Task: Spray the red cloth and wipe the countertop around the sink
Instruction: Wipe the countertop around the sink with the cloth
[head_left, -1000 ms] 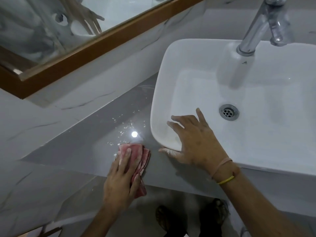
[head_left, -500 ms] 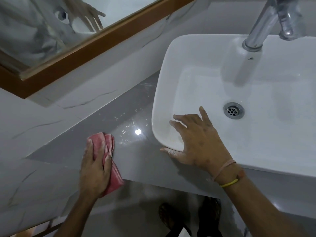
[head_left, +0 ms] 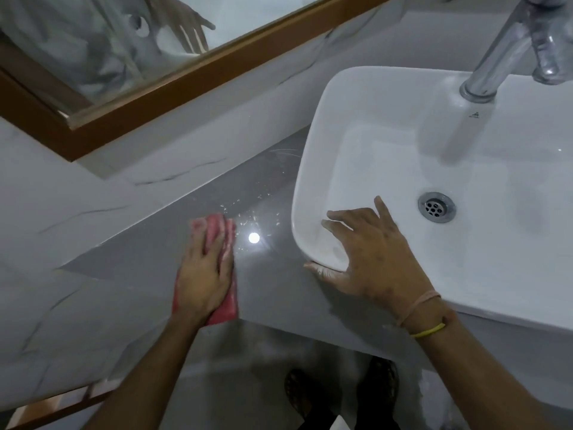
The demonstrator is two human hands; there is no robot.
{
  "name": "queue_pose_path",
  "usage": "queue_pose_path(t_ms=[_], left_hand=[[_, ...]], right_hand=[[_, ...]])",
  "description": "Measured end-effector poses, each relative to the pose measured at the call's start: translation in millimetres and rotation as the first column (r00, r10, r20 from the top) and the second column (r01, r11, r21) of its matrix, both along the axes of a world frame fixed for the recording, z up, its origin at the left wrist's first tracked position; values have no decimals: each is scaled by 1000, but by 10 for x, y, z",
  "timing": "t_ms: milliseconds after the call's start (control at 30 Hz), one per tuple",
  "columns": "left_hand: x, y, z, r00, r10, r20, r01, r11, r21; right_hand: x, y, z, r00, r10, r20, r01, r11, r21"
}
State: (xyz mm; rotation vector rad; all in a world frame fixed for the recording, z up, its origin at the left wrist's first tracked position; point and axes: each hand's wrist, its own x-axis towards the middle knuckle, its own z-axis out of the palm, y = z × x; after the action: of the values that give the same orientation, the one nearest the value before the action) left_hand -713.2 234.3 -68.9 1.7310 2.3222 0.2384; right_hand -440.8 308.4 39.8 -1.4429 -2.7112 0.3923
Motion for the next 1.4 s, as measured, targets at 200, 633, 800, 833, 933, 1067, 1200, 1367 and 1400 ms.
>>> queue_pose_path(t_ms=[200, 633, 800, 833, 933, 1067, 1200, 1367, 1400], left_hand=[[160, -414, -66, 999, -32, -38, 29, 996, -87], [-467, 417, -23, 988, 139, -71, -139, 990, -8], [-40, 168, -32, 990, -133, -44, 132, 991, -23], [-28, 0, -32, 993, -116, -24, 115, 993, -34], [-343, -277, -77, 996, -66, -66, 63, 997, -39], [-692, 53, -51, 983, 157, -93, -163, 985, -53], [-335, 656, 17, 951, 301, -74, -303, 953, -12], [61, 357, -101, 992, -94, -83, 92, 995, -29], [7, 206, -139, 996, -60, -61, 57, 997, -43]], right_hand=[[9, -21, -21, 1000, -13, -21, 14, 998, 57], [5, -15, -82, 995, -5, -96, 19, 990, 138], [9, -20, -78, 995, -4, -102, 15, 994, 110], [16, -26, -82, 995, -2, -101, 12, 994, 105], [19, -14, -92, 995, -3, -104, 14, 994, 106], [14, -2, -108, 994, 2, -105, 9, 995, 98], [12, 0, -95, 995, 12, -96, -3, 995, 102], [26, -3, -98, 995, 13, -99, -3, 994, 106], [29, -12, -103, 995, 13, -98, -4, 996, 94]])
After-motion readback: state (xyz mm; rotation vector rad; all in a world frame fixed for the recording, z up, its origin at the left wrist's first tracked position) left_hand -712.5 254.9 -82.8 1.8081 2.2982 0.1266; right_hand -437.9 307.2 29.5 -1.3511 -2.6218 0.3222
